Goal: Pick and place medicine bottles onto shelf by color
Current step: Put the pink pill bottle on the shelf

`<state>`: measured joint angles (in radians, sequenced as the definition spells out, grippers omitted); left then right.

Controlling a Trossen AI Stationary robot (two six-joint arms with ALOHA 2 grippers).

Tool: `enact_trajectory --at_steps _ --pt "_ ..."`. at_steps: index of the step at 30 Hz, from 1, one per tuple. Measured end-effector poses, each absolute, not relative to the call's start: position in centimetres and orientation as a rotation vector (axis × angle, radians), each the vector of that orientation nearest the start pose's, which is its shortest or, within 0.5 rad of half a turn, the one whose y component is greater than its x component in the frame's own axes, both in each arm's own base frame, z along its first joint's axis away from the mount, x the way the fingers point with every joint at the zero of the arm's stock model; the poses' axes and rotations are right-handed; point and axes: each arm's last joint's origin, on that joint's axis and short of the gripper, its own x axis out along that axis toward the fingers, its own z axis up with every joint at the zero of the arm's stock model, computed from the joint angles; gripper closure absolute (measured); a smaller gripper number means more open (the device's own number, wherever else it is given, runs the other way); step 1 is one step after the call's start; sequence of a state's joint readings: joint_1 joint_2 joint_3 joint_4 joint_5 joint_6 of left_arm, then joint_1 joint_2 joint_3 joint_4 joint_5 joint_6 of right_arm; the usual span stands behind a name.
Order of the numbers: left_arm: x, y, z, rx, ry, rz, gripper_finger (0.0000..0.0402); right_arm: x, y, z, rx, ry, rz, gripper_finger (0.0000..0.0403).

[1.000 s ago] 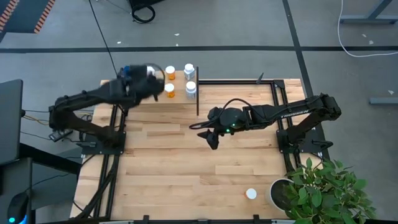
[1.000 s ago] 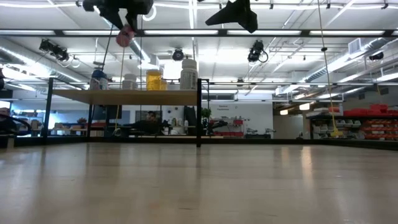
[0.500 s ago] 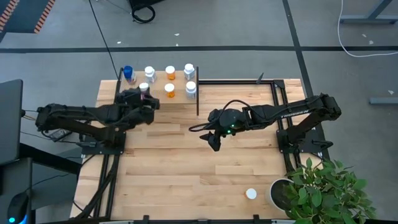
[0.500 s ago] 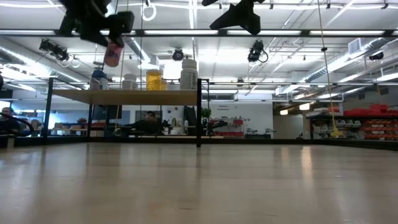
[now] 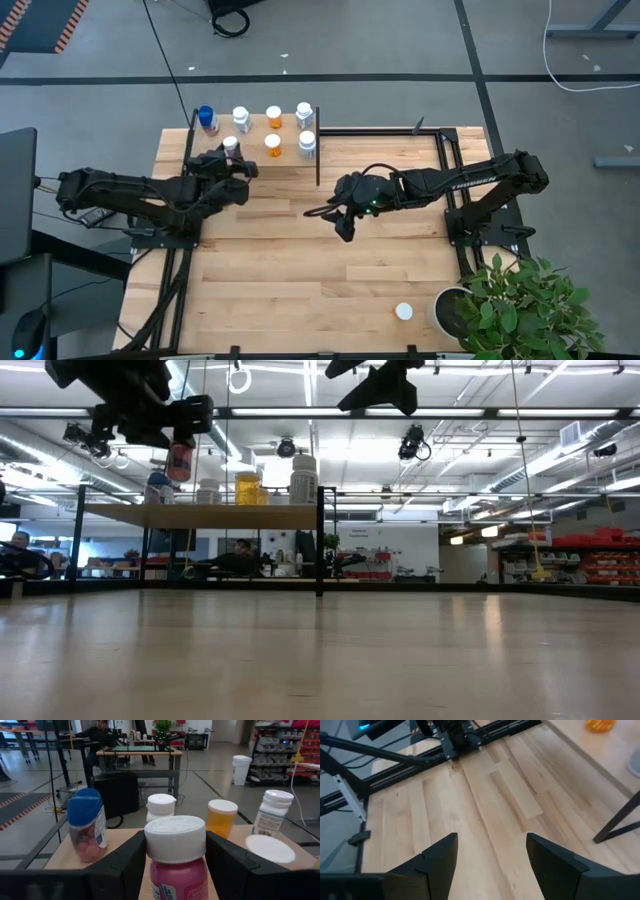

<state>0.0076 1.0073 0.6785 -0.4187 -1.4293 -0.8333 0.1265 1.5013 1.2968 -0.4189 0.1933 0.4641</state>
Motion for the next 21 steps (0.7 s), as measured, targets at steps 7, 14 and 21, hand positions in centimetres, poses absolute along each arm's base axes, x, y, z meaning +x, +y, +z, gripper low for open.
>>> enact_trajectory --at_steps 7,14,21 --pt "18.5 3.6 25.4 -0.123 0.029 1.507 0.0211 33.0 3.4 32.0 0.328 0.564 -0.281 0.0160" --pt "19.3 4.1 24.7 -0.043 0.096 1.537 0.0214 32.8 3.1 31.4 0.328 0.564 -0.369 0.0160" --pt "21.1 5.6 22.7 -0.017 0.119 1.612 0.0213 32.2 1.7 29.0 0.341 0.650 -0.450 0.0160"
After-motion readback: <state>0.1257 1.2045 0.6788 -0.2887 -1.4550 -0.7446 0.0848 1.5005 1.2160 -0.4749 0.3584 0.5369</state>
